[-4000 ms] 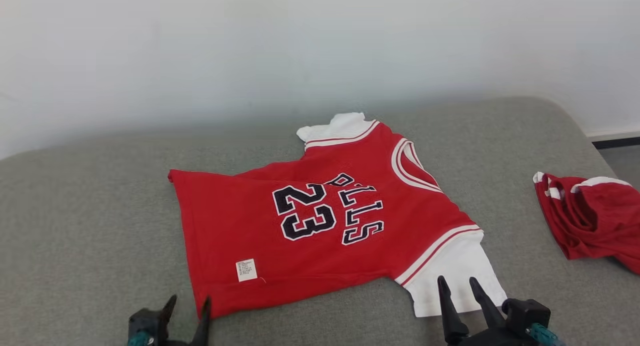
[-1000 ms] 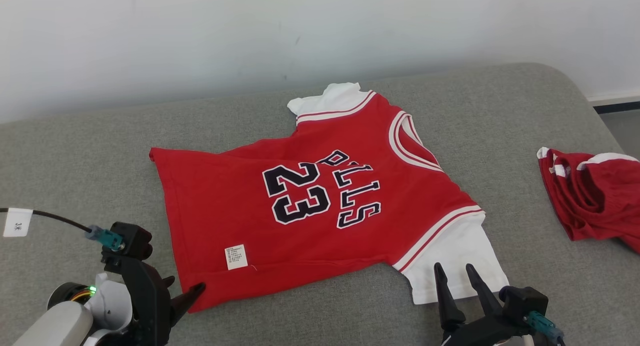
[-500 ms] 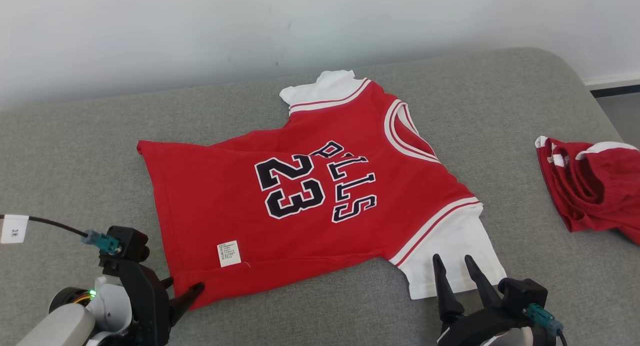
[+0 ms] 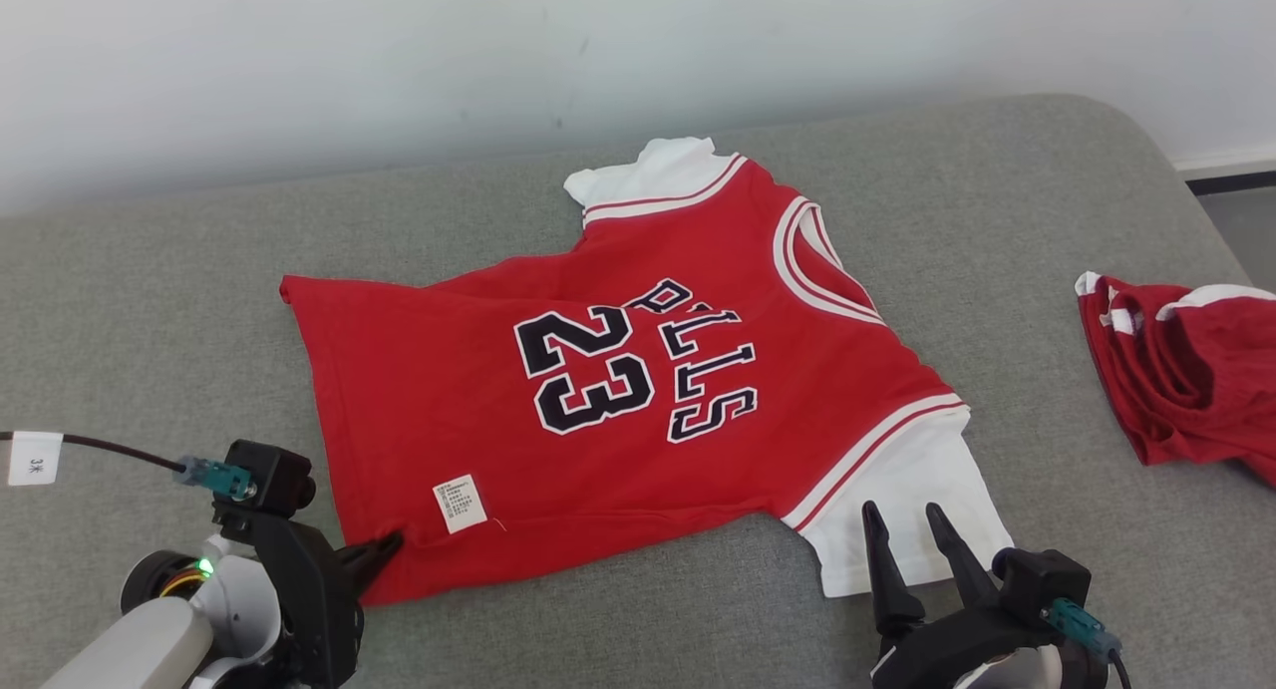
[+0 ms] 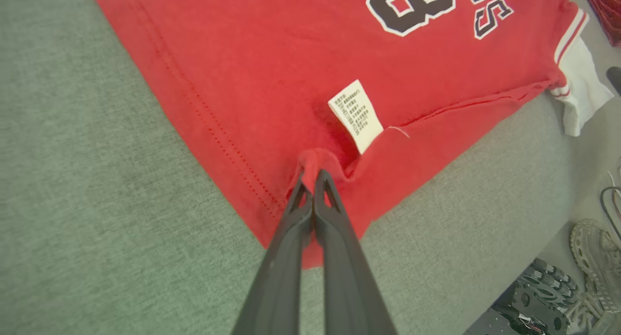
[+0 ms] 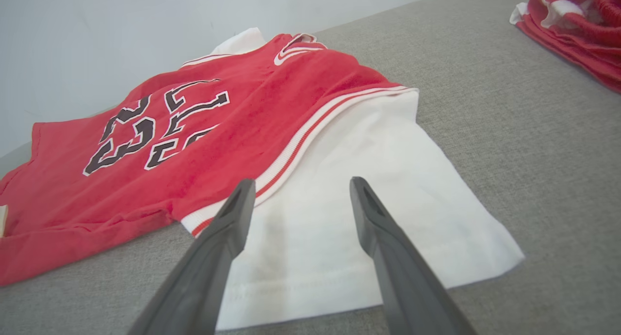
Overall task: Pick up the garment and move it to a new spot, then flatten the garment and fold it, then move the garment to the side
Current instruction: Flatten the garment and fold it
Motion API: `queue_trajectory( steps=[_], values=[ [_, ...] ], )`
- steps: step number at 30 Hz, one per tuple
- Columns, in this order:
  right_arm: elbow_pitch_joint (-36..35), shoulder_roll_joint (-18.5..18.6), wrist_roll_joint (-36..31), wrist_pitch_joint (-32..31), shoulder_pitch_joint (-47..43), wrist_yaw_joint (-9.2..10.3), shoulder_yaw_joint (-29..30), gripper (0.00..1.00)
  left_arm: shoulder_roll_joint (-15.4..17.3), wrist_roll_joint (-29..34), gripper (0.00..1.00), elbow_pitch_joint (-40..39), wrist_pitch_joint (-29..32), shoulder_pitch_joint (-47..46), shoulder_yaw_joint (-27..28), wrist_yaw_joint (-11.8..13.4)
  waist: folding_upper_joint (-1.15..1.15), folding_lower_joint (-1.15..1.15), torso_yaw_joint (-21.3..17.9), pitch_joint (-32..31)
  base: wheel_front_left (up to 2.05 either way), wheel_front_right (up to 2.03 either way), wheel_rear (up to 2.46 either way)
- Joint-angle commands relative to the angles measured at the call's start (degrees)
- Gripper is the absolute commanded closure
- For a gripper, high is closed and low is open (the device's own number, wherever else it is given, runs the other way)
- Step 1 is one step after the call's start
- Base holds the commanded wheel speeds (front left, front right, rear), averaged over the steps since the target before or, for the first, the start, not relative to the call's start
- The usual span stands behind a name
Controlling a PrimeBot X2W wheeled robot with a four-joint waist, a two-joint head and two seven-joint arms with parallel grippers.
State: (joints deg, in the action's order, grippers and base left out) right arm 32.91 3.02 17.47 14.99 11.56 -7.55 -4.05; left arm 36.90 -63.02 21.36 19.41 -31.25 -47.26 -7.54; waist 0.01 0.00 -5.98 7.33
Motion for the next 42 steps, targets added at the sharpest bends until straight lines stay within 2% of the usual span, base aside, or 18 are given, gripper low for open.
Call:
queue_trajectory(
  steps=[1, 9, 16, 17, 18, 19, 23, 27, 31, 35, 38, 39, 40, 42],
  values=[
    [0.24, -0.1, -0.24, 0.24, -0.06, 0.15, 0.08, 0.0, 0.34, 0.38, 1.0, -0.51, -1.29, -0.7, -0.63, 0.13, -0.01, 0.0, 0.19, -0.5, 0.0, 0.0, 0.0],
    [1.08, -0.11, -0.25, 0.24, -1.97, 0.15, 0.58, 0.0, 2.27, -0.74, 1.0, -3.84, -7.69, 1.41, -4.76, 0.13, -0.01, 0.0, 1.29, -4.77, 0.0, 0.0, 0.0],
    [1.78, -0.13, 0.08, 0.24, -3.38, 0.15, 0.31, 0.0, 4.67, -1.1, 0.98, -6.95, -15.75, 6.0, -9.07, 0.13, -0.01, 0.0, 1.93, -7.59, 0.0, 0.0, 0.0],
    [1.82, -0.13, 0.14, 0.24, -3.45, 0.15, 0.24, 0.0, 4.92, -0.5, 0.74, -6.89, -17.63, 6.77, -9.58, 0.12, -0.01, 0.0, 1.91, -7.78, 0.0, 0.0, 0.0],
    [1.8, -0.13, 0.17, 0.24, -3.5, 0.15, 0.23, 0.0, 5.02, -0.46, 0.17, -6.48, -19.3, 7.83, -10.07, 0.12, -0.01, 0.0, 1.88, -7.98, 0.0, 0.0, 0.0],
    [1.75, -0.13, 0.14, 0.24, -3.54, 0.15, 0.2, 0.0, 5.08, -0.32, 0.0, -5.78, -20.69, 9.23, -10.8, 0.12, -0.01, 0.0, 1.77, -8.2, 0.0, 0.0, 0.0],
    [1.39, -0.13, 0.01, 0.24, -4.04, 0.15, 0.79, 0.0, 3.5, -0.13, 0.0, -1.39, -25.53, 14.26, -12.7, 0.14, -0.01, 0.0, 1.35, -8.9, 0.0, 0.0, 0.0],
    [0.73, 0.22, -0.65, 0.24, -4.63, 0.15, 2.03, 0.0, 0.52, -0.45, 0.0, 3.64, -31.34, 18.85, -11.99, 2.47, -0.01, 0.0, 1.27, -9.46, 0.0, 0.0, 0.0],
    [-0.85, 0.54, -2.08, 0.24, -4.78, 0.15, 4.16, 0.0, -2.91, 1.06, 0.0, 6.81, -34.4, 20.63, -7.92, 5.27, -0.01, 0.0, 1.64, -9.81, 0.0, 0.0, 0.0],
    [-3.97, 0.37, -5.07, 0.24, -5.25, 0.15, 7.43, 0.0, -6.35, 6.85, 0.0, 5.79, -34.58, 22.34, 2.28, 8.38, -0.01, 0.0, 2.05, -9.91, 0.0, 0.0, 0.0],
    [-6.58, 0.14, -8.23, 0.24, -5.35, 0.15, 9.66, 0.0, -9.3, 13.49, 0.0, 3.7, -34.59, 24.23, 10.18, 10.31, -0.01, 0.0, 1.93, -9.91, 0.0, 0.0, 0.0],
    [-7.37, 0.1, -9.31, 0.24, -5.41, 0.15, 10.25, 0.0, -10.06, 15.67, 0.0, 3.07, -34.58, 24.79, 12.77, 10.74, -0.01, 0.0, 1.82, -9.89, 0.0, 0.0, 0.0],
    [-7.37, 0.1, -9.31, 0.24, -5.41, 0.15, 10.25, 0.0, -10.06, 15.67, 0.0, 3.07, -34.58, 24.79, 12.77, 10.74, -0.01, 0.0, 1.82, -9.89, 0.0, 0.0, 0.0],
    [-8.81, -0.02, -10.82, 0.24, -5.54, 0.15, 10.79, 0.0, -11.92, 19.94, 0.0, 1.99, -34.59, 26.35, 17.72, 11.68, -0.01, 0.0, 1.52, -9.85, 0.0, 0.0, 0.0]
  ],
)
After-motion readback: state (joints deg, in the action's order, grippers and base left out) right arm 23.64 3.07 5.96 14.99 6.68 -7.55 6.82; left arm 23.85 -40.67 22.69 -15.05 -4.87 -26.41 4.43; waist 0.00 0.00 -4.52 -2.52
